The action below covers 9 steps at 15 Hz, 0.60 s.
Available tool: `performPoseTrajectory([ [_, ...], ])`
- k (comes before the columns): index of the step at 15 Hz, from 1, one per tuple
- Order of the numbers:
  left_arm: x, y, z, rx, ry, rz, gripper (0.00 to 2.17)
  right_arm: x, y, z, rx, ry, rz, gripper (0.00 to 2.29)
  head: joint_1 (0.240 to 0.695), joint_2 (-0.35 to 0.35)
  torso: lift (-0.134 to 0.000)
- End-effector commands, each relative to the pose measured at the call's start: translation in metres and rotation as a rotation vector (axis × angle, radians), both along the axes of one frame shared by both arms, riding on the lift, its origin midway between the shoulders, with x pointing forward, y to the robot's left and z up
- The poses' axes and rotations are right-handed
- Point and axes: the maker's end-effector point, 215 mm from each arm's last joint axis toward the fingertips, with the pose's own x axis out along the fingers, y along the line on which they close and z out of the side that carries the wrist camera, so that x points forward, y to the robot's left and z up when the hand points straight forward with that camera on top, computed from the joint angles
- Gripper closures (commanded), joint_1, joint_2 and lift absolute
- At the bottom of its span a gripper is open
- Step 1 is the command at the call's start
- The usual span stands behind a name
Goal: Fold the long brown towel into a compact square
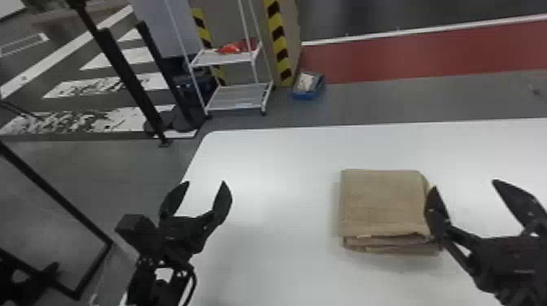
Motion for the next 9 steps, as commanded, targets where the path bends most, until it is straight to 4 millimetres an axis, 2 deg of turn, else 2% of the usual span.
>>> performPoseTrajectory([
  [1,-0.005,0.011,-0.002,-0.003,0.008,0.040,0.08,0.000,-0.027,0.000,-0.009,0.006,-0.030,0.17,0.695,0.318,-0.125],
  [4,-0.005,0.000,-0.008,-0.006,0.016,0.038,0.08,-0.003,-0.036,-0.001,0.007,-0.001,-0.029,0.17,0.695,0.307,-0.125],
  [9,-0.005,0.000,-0.006,-0.003,0.013,0.036,0.08,-0.004,-0.038,-0.004,0.016,0.005,-0.033,0.17,0.695,0.278,-0.125],
])
